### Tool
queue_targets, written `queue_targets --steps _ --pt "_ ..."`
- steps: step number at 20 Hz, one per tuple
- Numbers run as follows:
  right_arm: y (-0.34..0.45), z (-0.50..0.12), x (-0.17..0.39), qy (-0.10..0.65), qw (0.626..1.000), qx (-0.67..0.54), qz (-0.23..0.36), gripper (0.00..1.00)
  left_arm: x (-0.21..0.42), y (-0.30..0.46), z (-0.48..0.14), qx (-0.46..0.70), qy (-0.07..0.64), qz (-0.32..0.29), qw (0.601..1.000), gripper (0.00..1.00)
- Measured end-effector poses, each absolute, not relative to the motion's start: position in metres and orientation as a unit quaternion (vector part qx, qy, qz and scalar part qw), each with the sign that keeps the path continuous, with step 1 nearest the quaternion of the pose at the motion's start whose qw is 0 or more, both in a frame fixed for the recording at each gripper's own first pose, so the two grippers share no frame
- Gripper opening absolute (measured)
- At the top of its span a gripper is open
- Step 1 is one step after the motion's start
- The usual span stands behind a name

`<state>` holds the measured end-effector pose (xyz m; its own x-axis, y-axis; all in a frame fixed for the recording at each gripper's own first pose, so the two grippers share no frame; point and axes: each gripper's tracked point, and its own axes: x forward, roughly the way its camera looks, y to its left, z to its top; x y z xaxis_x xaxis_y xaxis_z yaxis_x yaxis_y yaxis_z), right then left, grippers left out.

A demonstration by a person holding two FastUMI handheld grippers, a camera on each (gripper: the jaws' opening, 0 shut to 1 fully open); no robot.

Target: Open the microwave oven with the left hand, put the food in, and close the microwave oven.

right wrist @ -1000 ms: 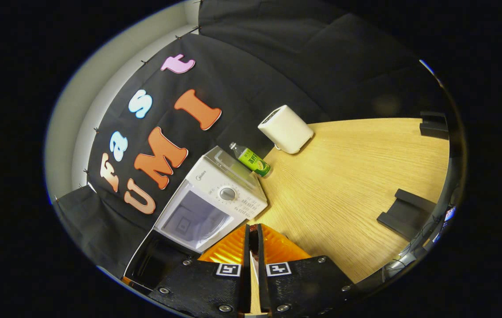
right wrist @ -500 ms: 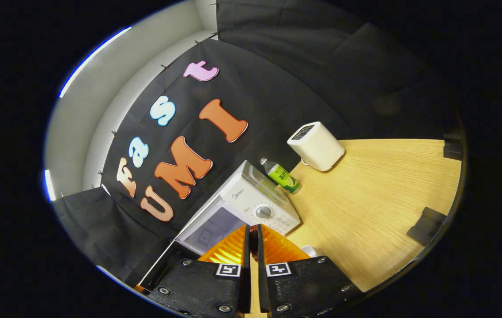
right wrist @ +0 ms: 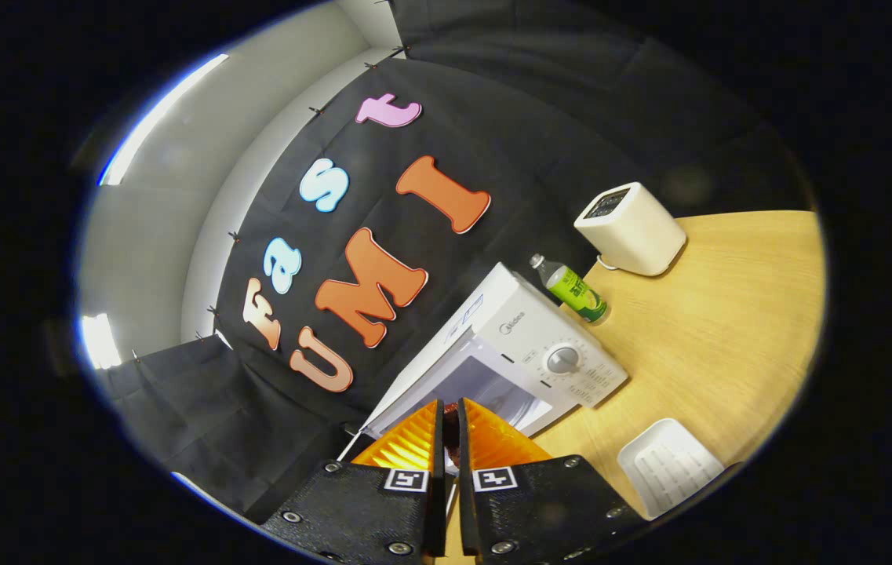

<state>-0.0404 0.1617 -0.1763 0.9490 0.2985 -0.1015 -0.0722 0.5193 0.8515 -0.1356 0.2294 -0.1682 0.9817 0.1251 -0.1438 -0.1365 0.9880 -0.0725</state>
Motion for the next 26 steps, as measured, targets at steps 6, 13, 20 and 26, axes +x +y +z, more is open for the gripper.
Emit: queue_targets --steps 6,13,20,26 --pt "0.227 -0.175 -0.007 0.118 0.854 0.49 0.129 0.06 -0.132 0.229 -0.171 -0.055 0.069 0.054 0.995 0.94" --pt "0.279 -0.204 0.041 0.126 0.853 0.494 0.107 0.06 -0.122 0.239 -0.176 -0.055 0.069 0.047 0.995 0.94" --pt "0.303 -0.232 0.102 0.106 0.85 0.513 0.048 0.06 -0.111 0.259 -0.184 -0.054 0.077 0.055 0.994 0.94" --pt "0.303 -0.263 0.14 0.099 0.868 0.487 -0.005 0.07 -0.103 0.265 -0.19 -0.052 0.081 0.059 0.994 0.94"
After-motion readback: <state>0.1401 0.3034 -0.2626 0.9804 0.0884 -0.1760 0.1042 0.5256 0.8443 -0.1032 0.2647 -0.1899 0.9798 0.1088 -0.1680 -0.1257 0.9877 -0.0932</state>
